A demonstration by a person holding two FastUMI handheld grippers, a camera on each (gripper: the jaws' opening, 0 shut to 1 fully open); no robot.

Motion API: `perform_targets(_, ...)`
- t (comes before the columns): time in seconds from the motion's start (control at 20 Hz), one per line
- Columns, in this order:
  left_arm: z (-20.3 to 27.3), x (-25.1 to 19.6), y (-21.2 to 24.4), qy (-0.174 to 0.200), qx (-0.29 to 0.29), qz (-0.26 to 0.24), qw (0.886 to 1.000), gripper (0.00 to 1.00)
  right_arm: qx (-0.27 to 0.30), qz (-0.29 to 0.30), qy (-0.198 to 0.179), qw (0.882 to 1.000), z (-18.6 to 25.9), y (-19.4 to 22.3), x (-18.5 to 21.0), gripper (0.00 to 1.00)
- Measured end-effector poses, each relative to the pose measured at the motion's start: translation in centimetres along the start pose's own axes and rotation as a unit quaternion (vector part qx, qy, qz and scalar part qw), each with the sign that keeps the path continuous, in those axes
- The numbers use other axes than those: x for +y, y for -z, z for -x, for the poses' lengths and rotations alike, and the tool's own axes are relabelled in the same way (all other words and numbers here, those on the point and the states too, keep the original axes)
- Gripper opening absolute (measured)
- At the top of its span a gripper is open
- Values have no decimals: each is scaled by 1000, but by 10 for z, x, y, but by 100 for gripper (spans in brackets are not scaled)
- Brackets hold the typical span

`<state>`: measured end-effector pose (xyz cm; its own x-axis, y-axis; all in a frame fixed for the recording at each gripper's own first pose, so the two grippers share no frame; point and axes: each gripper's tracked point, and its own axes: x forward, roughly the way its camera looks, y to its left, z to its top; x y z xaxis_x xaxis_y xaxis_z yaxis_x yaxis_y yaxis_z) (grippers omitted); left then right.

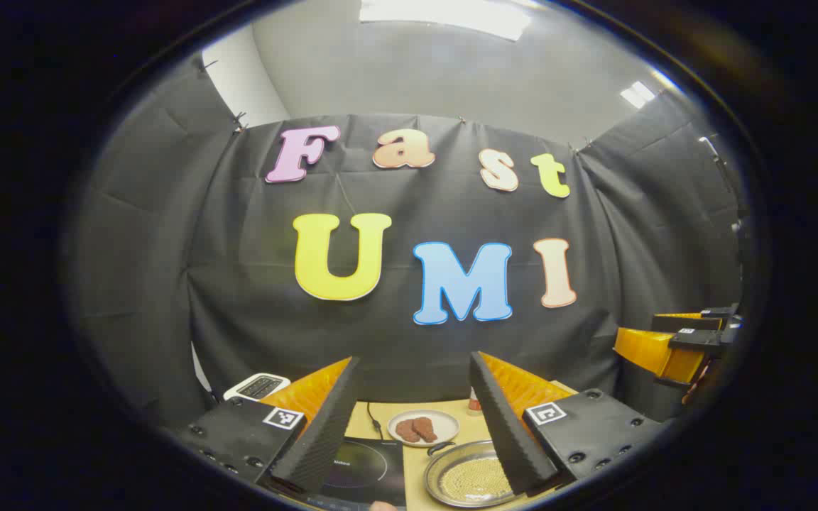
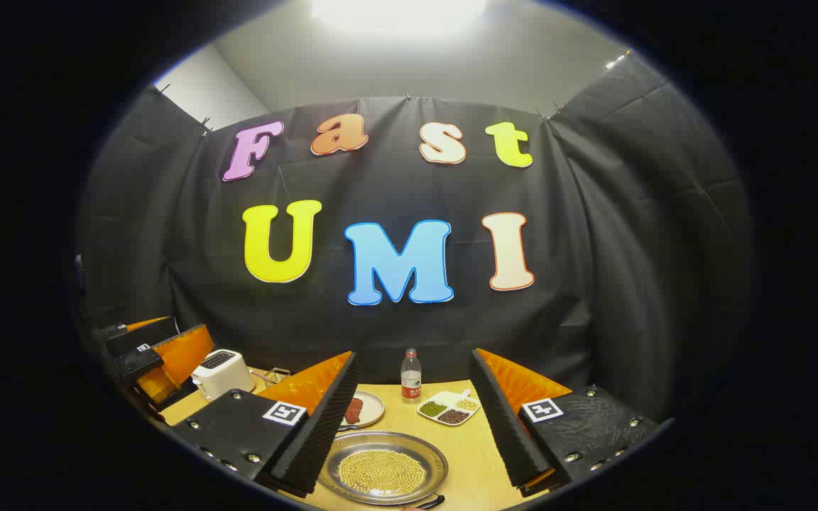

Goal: First push the handle of the pot to place it horizontally, then grasp the pot with both hands and set it on the induction cooktop.

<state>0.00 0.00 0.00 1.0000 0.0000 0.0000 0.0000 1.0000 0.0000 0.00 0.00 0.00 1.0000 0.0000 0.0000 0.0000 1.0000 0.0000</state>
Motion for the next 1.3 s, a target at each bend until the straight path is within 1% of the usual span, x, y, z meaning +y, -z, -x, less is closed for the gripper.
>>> perform_targets(0.45,-3,1,0,0,0,-2,1000,100,6,4,1,1000,-3,4,-4,95)
perform_targets(0.8,-4,6,3,-2,5,-9,1000,100,19,-2,-6,1000,-10,13,-2,95)
perform_targets(0.85,-5,6,5,-4,6,-8,1000,100,23,-2,-7,1000,-11,16,-1,99)
perform_targets(0.9,-5,7,4,-6,6,-7,1000,100,27,-1,-10,1000,-11,19,-1,95)
perform_targets(1.1,-6,6,7,-7,7,-2,1000,100,45,6,-18,999,-14,36,-2,95)
perform_targets(1.3,-6,3,16,-4,18,-7,1000,100,80,3,-24,996,-12,67,-5,95)
